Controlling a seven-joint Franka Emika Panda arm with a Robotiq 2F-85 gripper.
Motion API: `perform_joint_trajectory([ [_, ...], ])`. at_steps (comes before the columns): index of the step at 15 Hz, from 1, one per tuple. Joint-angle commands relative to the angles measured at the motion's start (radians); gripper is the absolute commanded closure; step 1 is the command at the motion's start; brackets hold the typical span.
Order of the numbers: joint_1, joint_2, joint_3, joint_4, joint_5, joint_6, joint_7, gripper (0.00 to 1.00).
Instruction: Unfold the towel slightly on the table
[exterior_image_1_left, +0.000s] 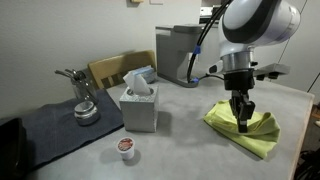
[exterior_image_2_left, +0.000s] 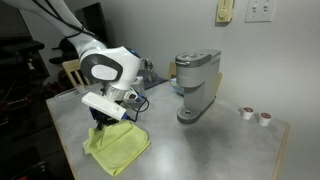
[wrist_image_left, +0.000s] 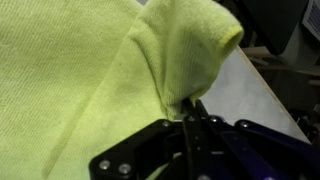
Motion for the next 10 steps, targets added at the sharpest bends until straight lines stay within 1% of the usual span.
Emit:
perform_joint_trajectory([
  [1, 0.011, -0.015, 0.017, -0.008, 0.02, 0.0, -0.01, 0.99],
  [5, 0.024, -0.035, 0.028, -0.016, 0.025, 0.017, 0.001, 0.99],
  [10, 0.021, -0.105, 0.023, -0.034, 0.063, 0.018, 0.017, 0.99],
])
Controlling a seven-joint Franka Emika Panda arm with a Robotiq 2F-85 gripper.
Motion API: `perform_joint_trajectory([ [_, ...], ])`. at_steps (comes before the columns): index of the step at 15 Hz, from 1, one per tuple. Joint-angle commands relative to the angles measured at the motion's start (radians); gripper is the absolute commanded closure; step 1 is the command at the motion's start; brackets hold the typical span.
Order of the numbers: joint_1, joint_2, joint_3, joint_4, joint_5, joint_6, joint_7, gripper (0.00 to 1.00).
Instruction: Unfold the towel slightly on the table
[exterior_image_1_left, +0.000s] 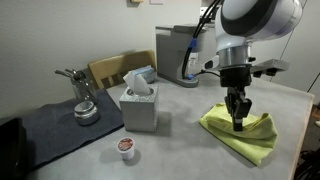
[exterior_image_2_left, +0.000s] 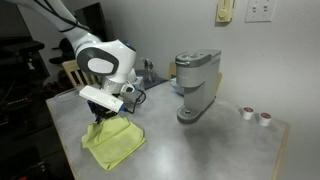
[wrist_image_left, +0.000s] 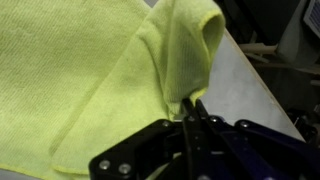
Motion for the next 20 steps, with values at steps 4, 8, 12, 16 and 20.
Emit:
perform_joint_trajectory([
  [4, 0.007, -0.12, -0.009, -0.04, 0.08, 0.01, -0.004, 0.99],
  [8, 0.016, -0.15, -0.013, -0.041, 0.09, -0.008, -0.019, 0.99],
  [12, 0.011, -0.147, -0.013, -0.018, 0.123, -0.113, -0.097, 0.99],
  [16, 0.013, -0.123, -0.023, 0.009, 0.146, -0.24, -0.185, 0.99],
  [20, 0.021, -0.099, -0.031, 0.031, 0.146, -0.296, -0.191, 0.99],
])
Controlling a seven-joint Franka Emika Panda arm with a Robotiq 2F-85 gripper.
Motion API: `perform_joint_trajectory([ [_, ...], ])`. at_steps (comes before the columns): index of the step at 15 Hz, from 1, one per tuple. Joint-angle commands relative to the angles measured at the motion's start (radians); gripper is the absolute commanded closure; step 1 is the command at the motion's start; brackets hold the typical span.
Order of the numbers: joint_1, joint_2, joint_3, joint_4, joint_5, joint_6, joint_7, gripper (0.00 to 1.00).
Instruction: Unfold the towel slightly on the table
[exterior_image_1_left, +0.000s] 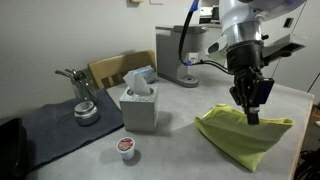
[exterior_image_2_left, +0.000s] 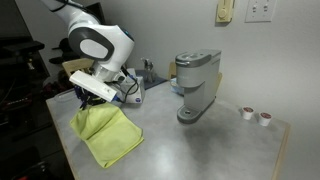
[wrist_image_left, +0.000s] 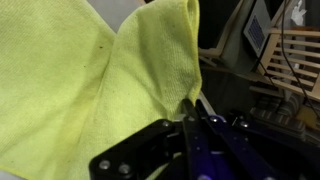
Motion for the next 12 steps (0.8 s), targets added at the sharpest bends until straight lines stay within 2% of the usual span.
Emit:
perform_joint_trajectory([
  [1, 0.015, 0.031, -0.021, 0.033, 0.029, -0.042, -0.01, 0.99],
  [4, 0.024, 0.054, -0.019, 0.049, 0.09, -0.012, 0.076, 0.99],
  [8, 0.038, 0.105, -0.019, 0.086, 0.212, 0.056, 0.259, 0.99],
  [12, 0.048, 0.151, -0.014, 0.112, 0.281, 0.093, 0.355, 0.99],
])
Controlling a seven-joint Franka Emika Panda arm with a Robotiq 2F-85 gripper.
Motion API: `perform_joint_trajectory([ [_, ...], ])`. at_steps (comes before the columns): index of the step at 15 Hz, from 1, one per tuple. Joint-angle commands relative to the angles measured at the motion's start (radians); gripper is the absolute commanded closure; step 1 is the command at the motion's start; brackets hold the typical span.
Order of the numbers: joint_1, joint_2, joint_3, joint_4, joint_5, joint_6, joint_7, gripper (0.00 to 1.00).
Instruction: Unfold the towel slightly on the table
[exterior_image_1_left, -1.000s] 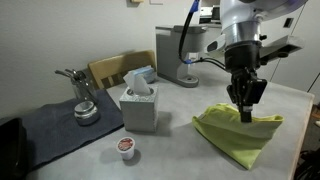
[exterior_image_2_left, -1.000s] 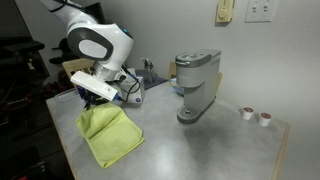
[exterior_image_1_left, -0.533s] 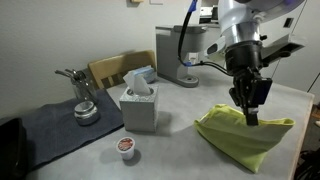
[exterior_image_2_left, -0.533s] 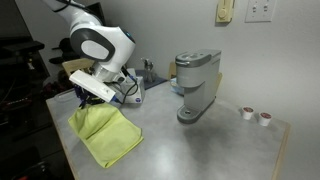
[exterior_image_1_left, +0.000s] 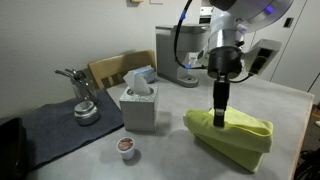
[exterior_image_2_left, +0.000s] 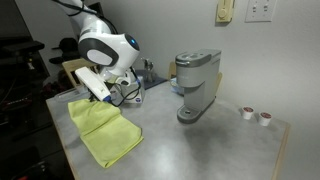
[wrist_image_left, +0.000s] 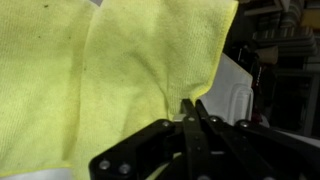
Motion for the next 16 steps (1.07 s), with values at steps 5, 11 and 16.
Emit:
perform_joint_trajectory([
  [5, 0.014, 0.085, -0.007, 0.055, 0.058, -0.004, 0.093, 0.99],
  [11, 0.012, 0.106, -0.003, 0.06, 0.043, -0.025, 0.08, 0.57],
  [16, 0.018, 0.092, -0.006, 0.044, 0.039, -0.016, 0.08, 0.48],
])
